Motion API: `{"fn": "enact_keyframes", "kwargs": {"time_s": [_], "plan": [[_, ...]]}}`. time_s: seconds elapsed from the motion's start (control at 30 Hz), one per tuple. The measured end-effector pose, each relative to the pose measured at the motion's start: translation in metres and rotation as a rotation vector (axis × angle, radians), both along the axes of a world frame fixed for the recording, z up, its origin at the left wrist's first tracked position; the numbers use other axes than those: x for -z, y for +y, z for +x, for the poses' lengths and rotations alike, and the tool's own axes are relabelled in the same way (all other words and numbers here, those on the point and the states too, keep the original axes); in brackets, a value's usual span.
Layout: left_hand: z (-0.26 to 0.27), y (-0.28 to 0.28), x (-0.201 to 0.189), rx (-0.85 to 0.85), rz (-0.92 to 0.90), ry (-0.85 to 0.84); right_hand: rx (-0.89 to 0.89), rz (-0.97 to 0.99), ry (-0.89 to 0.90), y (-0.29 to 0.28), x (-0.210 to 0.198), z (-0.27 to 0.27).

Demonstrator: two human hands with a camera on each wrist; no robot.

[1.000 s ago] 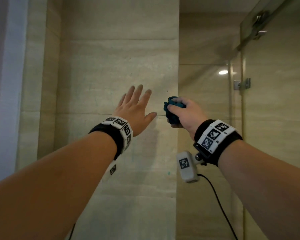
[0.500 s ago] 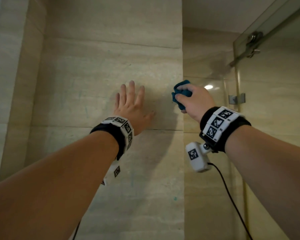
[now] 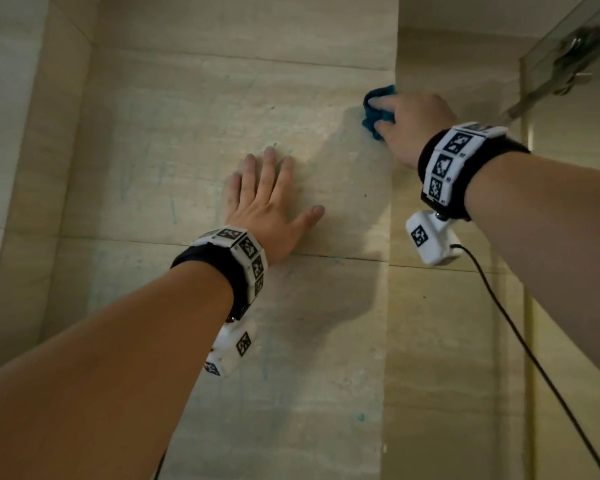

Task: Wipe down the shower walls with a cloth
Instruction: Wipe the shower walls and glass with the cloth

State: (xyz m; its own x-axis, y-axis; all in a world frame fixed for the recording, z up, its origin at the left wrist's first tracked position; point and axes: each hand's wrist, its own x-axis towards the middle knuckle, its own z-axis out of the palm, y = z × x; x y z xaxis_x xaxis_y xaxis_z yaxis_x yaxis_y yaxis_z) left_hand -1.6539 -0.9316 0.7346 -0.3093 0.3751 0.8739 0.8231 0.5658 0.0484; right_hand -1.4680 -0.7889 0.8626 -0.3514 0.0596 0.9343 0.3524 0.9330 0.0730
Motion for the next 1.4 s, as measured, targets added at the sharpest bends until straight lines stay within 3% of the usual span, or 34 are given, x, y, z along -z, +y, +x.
{"fn": "enact_keyframes", "kwargs": {"time_s": [0.13,0.57,0.77,0.9,1.03,1.13,1.23,1.4], "plan": [[0.000,0.002,0.002,-0.024,0.022,0.017,0.018,0.116,-0.069,0.014,0.014,-0.017],[0.008,0.004,0.000,-0.115,0.005,-0.028,-0.105,0.160,-0.224,0.030,0.103,-0.003],[0.008,0.005,-0.001,-0.129,-0.011,-0.042,-0.024,0.261,-0.293,0.036,0.135,-0.002],[0.004,0.004,0.001,-0.106,-0.005,-0.013,0.178,0.366,-0.385,0.034,0.117,0.002],[0.002,0.004,0.002,-0.104,-0.008,0.015,0.216,0.189,-0.220,0.028,0.054,0.005],[0.003,0.004,0.003,-0.096,-0.017,0.022,0.215,0.082,-0.217,0.024,0.013,0.006],[0.002,0.005,0.004,-0.092,-0.011,0.039,0.187,0.038,-0.159,0.021,0.016,0.001],[0.003,0.004,0.005,-0.085,-0.006,0.050,0.115,0.061,-0.125,0.017,0.057,-0.014]]}}
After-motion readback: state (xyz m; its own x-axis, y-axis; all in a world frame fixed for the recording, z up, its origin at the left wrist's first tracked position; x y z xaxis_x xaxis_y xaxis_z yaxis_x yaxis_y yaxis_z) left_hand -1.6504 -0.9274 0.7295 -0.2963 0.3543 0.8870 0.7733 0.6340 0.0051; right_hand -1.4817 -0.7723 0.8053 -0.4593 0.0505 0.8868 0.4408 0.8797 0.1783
